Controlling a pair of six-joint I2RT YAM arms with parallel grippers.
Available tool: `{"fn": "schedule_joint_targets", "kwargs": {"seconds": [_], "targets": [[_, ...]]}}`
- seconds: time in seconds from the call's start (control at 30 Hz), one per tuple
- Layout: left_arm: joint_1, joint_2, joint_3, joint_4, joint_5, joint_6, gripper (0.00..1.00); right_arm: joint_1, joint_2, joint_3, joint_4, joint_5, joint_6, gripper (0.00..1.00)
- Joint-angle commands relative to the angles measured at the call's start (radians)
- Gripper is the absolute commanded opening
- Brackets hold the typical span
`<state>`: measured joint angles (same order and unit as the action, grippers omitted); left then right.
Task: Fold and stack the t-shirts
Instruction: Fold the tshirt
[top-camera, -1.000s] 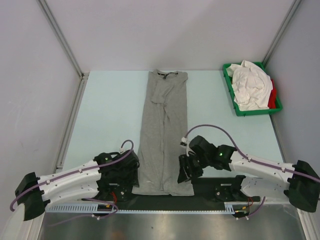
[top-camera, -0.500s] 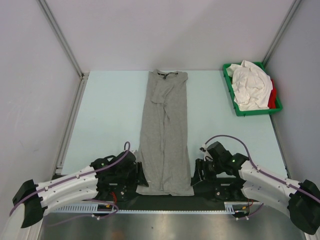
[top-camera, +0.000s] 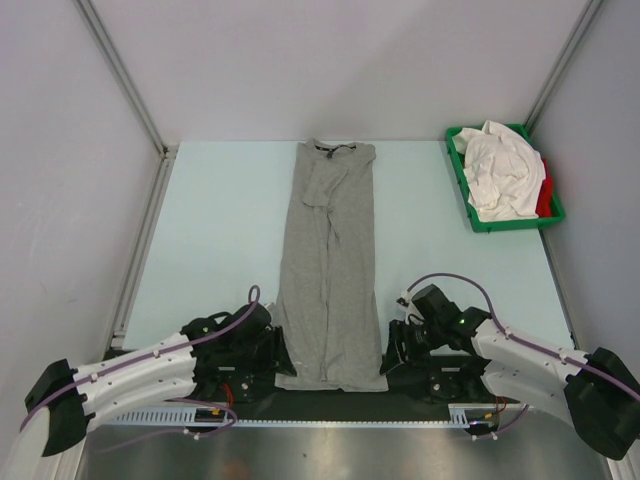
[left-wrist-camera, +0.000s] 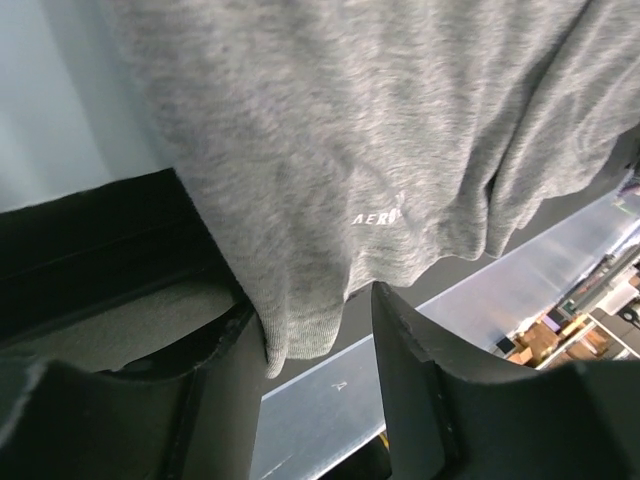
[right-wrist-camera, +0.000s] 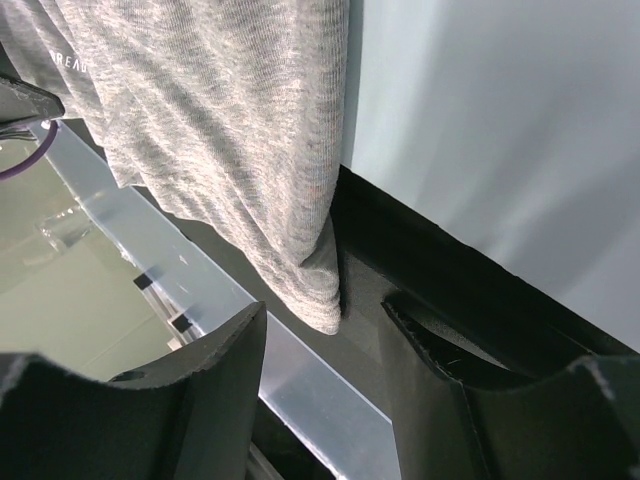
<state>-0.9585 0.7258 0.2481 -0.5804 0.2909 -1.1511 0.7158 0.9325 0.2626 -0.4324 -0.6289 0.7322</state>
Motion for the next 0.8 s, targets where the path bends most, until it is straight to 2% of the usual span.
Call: {"fn": "schedule_joint_targets", "kwargs": {"seconds": [0.0,0.2,0.4,0.53,0.77], "targets": [[0.006,0.027,0.023,-0.154,-0.085,0.039,0.51,0.004,0.000,-0.010,0.009,-0.009,-0.019,0.54],[0.006,0.060,0.046,-0.176,-0.105,0.056,0.51,0.008,0.008,-0.028,0.035,-0.011,-0.004,0.55],[0.006,0.047,0.034,-0.176,-0.110,0.053,0.44,0.054,0.031,-0.037,0.053,0.017,0.032,0.54],[0.006,0.015,0.026,-0.157,-0.116,0.031,0.29,0.092,0.038,-0.049,0.093,0.024,0.073,0.54],[0.006,0.003,0.017,-0.156,-0.114,0.025,0.21,0.125,0.092,-0.039,0.115,0.096,0.104,0.50]]}}
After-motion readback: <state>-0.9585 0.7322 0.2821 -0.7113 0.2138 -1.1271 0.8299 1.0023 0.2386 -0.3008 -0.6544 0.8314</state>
